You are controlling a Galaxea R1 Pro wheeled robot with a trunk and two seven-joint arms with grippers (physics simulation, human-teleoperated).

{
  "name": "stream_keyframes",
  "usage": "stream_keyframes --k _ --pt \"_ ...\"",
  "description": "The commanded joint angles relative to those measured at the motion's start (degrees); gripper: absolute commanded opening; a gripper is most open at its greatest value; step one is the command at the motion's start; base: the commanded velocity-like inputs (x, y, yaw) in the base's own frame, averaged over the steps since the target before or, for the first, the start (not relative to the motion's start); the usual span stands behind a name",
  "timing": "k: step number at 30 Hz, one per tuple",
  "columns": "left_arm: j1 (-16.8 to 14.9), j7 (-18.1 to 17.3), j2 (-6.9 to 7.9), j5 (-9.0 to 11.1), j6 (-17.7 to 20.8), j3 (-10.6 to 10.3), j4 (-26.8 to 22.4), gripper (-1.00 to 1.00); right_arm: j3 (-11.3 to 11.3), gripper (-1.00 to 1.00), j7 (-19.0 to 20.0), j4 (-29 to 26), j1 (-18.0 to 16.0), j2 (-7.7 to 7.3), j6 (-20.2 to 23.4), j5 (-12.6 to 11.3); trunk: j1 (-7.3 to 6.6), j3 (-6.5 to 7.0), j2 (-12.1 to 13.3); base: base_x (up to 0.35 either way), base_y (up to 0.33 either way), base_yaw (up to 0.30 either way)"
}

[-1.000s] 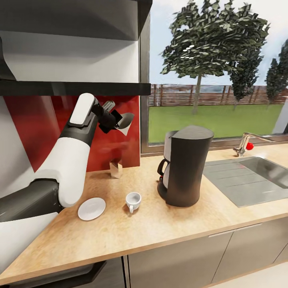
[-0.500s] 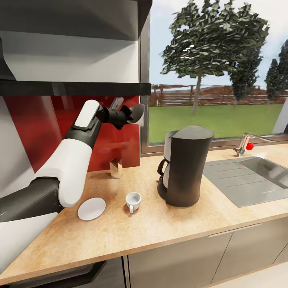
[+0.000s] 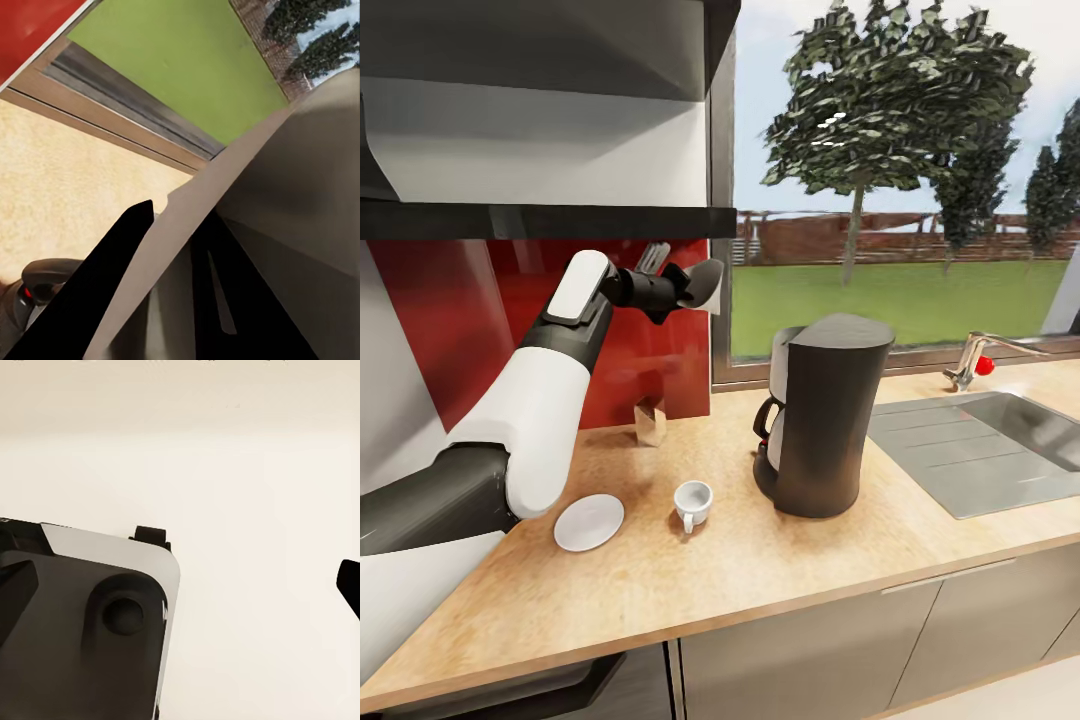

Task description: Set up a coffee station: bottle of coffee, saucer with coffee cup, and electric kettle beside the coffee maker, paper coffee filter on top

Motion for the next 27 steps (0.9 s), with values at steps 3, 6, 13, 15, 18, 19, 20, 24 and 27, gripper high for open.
stream_keyframes --k 3,6,13,15,18,19,20,24,27 --pt "-0.1 0.1 -0.09 1.3 -0.4 0.3 -0.1 -1.0 0.3 1.0 0.0 0.0 0.0 -0.01 -0.1 0.1 0.01 -0.06 -0.1 0.116 -0.086 0.0" --pt "-0.1 0.1 -0.09 1.3 -0.4 0.3 -0.4 -1.0 0.3 1.0 0.0 0.1 0.0 0.03 -0.1 0.1 0.01 -0.06 -0.1 0.077 -0.059 0.0" --pt "-0.1 0.1 -0.09 1.3 -0.4 0.4 -0.5 -1.0 0.3 1.0 0.0 0.1 0.0 0.06 -0.1 0.1 0.01 -0.06 -0.1 0.019 -0.031 0.0" --pt "-0.1 0.1 -0.09 1.3 -0.4 0.3 -0.5 -1.0 0.3 1.0 0.0 0.1 0.0 0.06 -0.1 0.1 0.01 -0.06 -0.1 0.004 -0.157 0.0" --pt "-0.1 0.1 -0.09 1.3 -0.4 0.4 -0.5 -1.0 0.3 1.0 0.0 0.1 0.0 0.04 -0.1 0.1 0.01 -0.06 -0.1 0.002 -0.232 0.0" --pt "-0.1 0.1 -0.09 1.3 -0.4 0.4 -0.5 -1.0 0.3 1.0 0.0 0.1 0.0 0.02 -0.1 0.1 0.01 -0.06 -0.1 0.001 -0.149 0.0" --pt "-0.1 0.1 -0.09 1.3 -0.4 0.4 -0.5 -1.0 0.3 1.0 0.0 0.1 0.0 0.02 -0.1 0.1 0.01 -0.06 -0.1 0.001 -0.12 0.0" --pt "-0.1 0.1 -0.09 1.3 -0.3 0.4 -0.4 -1.0 0.3 1.0 -0.1 0.0 0.0 -0.01 -0.1 0.1 0.01 -0.06 -0.1 0.005 -0.068 0.0" --pt "-0.1 0.1 -0.09 1.3 -0.1 0.4 -0.3 -1.0 0.3 1.0 -0.1 0.0 0.0 -0.01 -0.1 0.1 0.01 -0.06 -0.1 0.063 -0.119 0.0"
